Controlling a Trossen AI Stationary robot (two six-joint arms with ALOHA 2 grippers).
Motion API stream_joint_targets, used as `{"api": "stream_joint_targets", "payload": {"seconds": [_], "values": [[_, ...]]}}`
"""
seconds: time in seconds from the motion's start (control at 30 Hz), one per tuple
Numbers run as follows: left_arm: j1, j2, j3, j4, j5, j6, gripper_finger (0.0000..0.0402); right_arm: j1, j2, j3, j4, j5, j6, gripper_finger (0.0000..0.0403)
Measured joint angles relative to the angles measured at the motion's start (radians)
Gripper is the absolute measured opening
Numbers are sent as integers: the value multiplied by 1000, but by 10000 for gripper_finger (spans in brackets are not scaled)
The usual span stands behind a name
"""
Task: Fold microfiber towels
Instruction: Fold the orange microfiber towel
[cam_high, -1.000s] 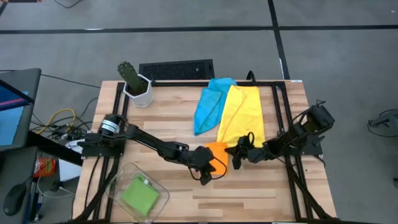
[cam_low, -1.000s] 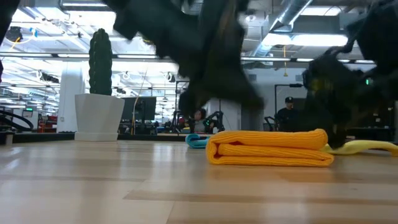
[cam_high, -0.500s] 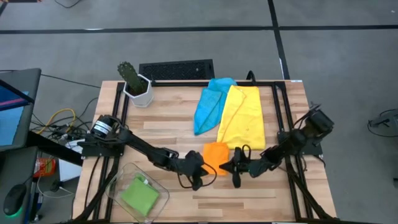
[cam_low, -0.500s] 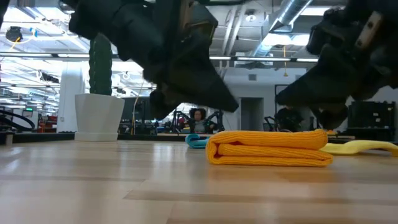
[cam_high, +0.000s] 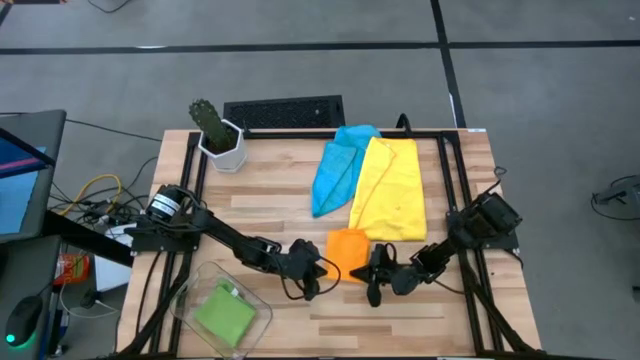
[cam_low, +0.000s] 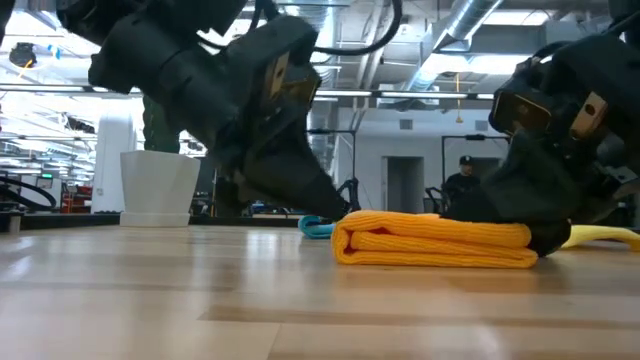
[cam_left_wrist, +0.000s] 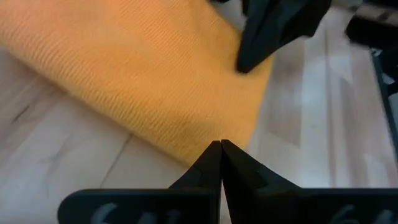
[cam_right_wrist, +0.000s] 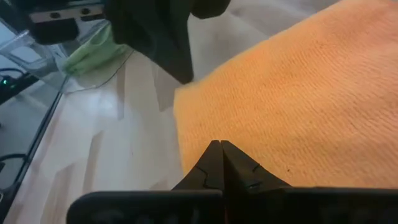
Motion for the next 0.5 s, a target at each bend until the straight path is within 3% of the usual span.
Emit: {"api": "stream_joint_targets", "payload": {"seconds": [0.17, 0.27, 0.5], "values": [[0, 1, -24, 11, -1, -22, 0, -22, -99, -9, 6, -33, -53, 16], [-5, 0, -24, 106, 0, -6, 0, -18, -161, 30, 26, -34, -138, 16], [-44, -1, -22, 244, -65, 13, 0, -5, -81, 47, -20, -27, -105, 15]]}}
